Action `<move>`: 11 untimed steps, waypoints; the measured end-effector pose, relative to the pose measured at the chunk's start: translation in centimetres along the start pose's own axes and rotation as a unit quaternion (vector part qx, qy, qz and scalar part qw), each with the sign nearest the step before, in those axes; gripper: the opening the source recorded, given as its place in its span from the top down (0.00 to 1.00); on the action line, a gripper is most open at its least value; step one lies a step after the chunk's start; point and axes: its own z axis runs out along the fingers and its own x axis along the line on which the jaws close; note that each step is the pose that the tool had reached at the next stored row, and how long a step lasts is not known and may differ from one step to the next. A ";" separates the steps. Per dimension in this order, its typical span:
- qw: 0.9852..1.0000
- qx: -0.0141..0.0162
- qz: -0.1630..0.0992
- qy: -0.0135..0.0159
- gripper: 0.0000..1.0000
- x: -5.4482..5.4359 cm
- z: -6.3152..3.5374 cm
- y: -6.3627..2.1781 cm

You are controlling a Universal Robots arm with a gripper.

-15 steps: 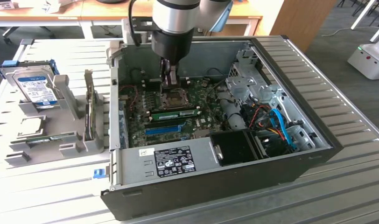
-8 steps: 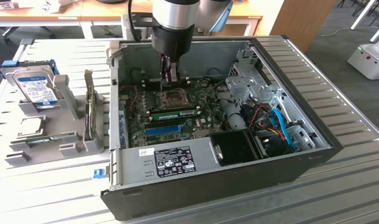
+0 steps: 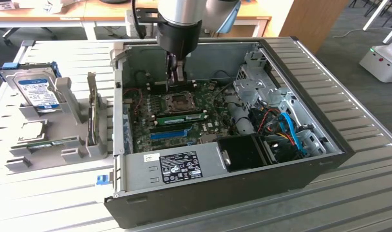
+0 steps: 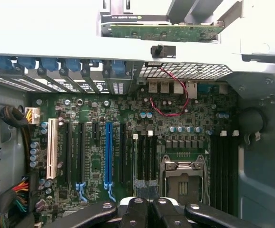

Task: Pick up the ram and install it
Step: 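Press down the ram until it locks into place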

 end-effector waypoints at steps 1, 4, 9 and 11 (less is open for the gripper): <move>1.000 0.000 0.000 0.000 0.89 0.0 0.00 0.00; 1.000 0.000 0.000 0.000 0.89 0.0 0.00 0.00; 1.000 0.000 0.000 0.000 0.89 0.0 -0.03 -0.28; 1.000 0.000 0.000 0.000 0.89 0.0 -0.05 -0.67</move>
